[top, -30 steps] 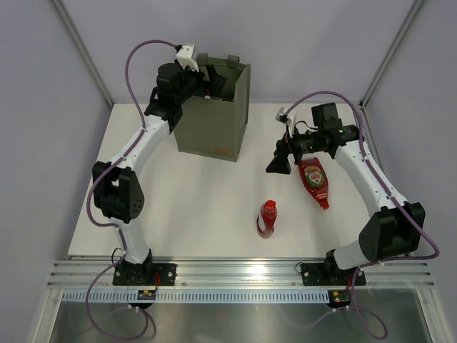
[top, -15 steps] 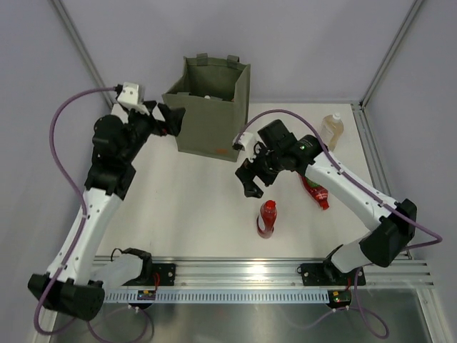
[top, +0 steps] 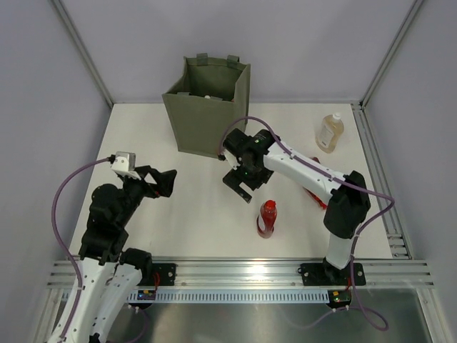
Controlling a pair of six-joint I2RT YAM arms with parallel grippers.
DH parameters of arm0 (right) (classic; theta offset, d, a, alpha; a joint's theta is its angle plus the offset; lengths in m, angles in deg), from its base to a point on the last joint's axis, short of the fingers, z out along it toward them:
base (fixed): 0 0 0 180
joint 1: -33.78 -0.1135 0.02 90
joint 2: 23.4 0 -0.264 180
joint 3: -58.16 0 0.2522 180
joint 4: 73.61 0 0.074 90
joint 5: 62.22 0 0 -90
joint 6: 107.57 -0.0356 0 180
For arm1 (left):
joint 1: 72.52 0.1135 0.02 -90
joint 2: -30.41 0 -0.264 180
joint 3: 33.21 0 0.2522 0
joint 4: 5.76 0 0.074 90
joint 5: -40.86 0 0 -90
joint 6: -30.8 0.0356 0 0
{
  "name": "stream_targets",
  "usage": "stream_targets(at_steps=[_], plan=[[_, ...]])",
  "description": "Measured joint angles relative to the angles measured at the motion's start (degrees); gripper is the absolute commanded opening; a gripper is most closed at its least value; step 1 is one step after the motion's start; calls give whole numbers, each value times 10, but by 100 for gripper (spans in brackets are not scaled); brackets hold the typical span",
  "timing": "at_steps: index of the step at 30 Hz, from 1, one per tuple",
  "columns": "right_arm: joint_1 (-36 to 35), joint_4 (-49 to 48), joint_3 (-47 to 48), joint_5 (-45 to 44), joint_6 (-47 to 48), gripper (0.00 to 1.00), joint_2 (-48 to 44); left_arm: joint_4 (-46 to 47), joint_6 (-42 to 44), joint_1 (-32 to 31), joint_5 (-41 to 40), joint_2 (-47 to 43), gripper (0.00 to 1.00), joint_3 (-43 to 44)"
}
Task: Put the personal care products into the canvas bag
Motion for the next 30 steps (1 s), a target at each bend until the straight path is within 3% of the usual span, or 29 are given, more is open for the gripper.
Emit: stream_targets(at_steps=[8, 19, 30], plan=[[-2, 54, 4, 2, -15, 99, 58, -18, -21, 0, -11, -80, 99, -34], [-2, 65, -15, 30, 0, 100, 89, -35, -36, 0, -13, -85, 99, -57], [-2, 68, -99, 27, 26, 97, 95, -43, -53, 0, -17, -114, 99, -64]])
